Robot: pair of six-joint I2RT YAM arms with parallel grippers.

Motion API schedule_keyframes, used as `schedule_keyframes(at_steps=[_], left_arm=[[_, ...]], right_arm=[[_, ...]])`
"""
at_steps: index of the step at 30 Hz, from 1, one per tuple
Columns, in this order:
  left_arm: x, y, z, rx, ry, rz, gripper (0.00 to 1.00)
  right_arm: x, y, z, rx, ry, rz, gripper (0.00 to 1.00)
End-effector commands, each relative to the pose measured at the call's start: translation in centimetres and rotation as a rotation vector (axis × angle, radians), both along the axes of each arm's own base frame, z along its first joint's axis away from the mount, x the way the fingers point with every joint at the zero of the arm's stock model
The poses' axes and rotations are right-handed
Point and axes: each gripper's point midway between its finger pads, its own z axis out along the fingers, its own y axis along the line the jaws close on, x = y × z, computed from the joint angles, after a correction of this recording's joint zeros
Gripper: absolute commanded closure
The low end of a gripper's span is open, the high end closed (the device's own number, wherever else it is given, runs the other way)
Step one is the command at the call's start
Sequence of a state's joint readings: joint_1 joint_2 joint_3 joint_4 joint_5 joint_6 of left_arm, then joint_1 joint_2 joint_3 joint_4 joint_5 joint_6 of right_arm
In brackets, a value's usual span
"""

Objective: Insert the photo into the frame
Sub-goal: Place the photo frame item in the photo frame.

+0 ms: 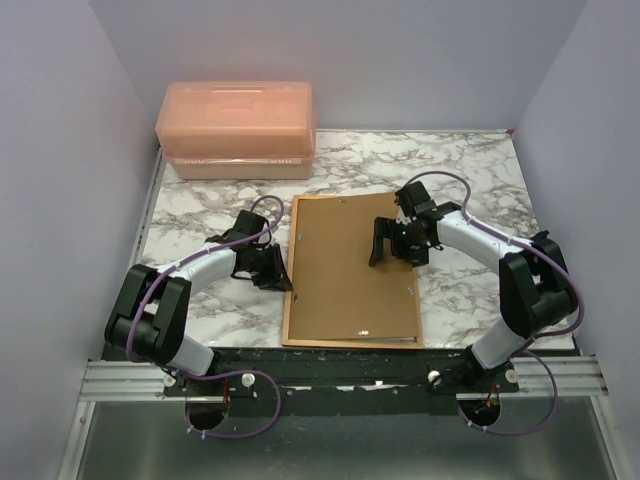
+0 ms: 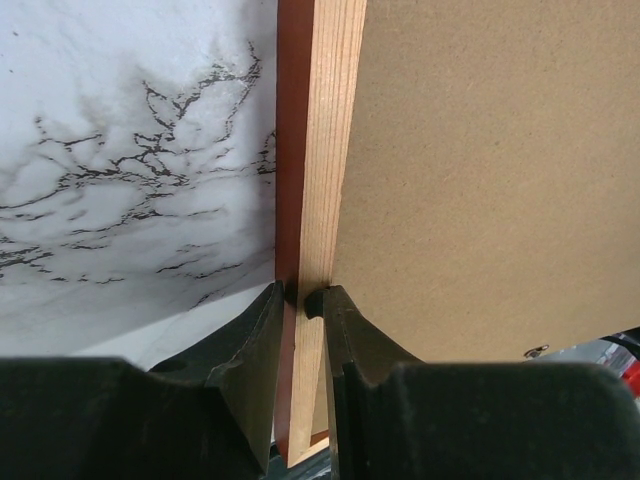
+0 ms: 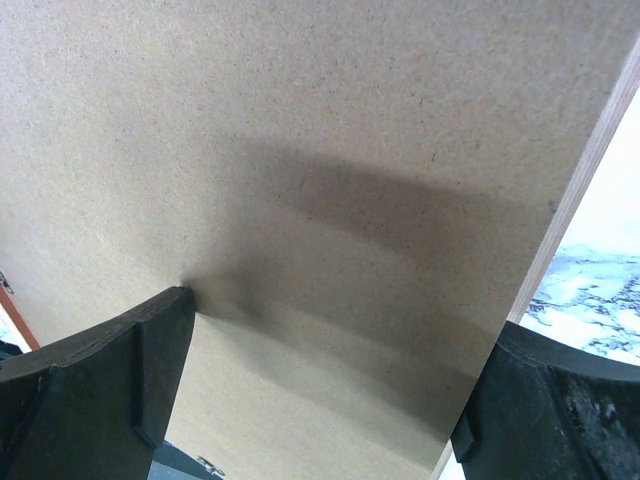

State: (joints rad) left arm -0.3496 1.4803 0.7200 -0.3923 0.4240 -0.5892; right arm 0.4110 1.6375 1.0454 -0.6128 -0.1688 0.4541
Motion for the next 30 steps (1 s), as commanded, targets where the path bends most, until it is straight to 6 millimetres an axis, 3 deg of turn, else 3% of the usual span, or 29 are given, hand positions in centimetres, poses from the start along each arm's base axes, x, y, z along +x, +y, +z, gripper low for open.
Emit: schedule_keyframes(at_steps=[1,9,15,18,20,22,24,30], left_arm=[[-0.5,2.0,-2.6,0.143,0.006,-0.003,0.77],[-0.5,1.9,-2.5,0.143,0.005,-0.006,0.77],[-0.5,2.0,-2.3,0.142,0.001,-0.007,0.77],[-0.1,1.5,-1.6,0.110,-0.031,-0.012,0.76],[0.3,1.0,-0.7,0.080,-0.066,-0.018,0.66],[0.5,0.5,0.1,0.054,-0.090,-0.022,0.49],[0.8,0.3,0.6,0.040,-0.104,-0.022,0.41],[1.0,-0.2,0.1,0.037,-0.085,-0.024,0.38]], right_arm=[[1.1,-2.2,1.0,-0.121,-0.064,-0.054,0.00],[1.3,-2.4,1.4,-0.125,-0.095,-0.059,0.00],[1.7,-2.3,2.9,-0.109,-0.135,-0.053,0.00],[1.6,-2.1,3.0,-0.104,-0.132,-0.043,0.00],[1.4,-1.9,2.6,-0.092,-0.123,-0.034,0.00],[1.3,-1.5,2.1,-0.072,-0.107,-0.032,0.00],[1.0,-1.0,1.7,-0.044,-0.092,-0.028,0.00],[0.7,-0.3,1.4,-0.016,-0.072,-0.033,0.00]])
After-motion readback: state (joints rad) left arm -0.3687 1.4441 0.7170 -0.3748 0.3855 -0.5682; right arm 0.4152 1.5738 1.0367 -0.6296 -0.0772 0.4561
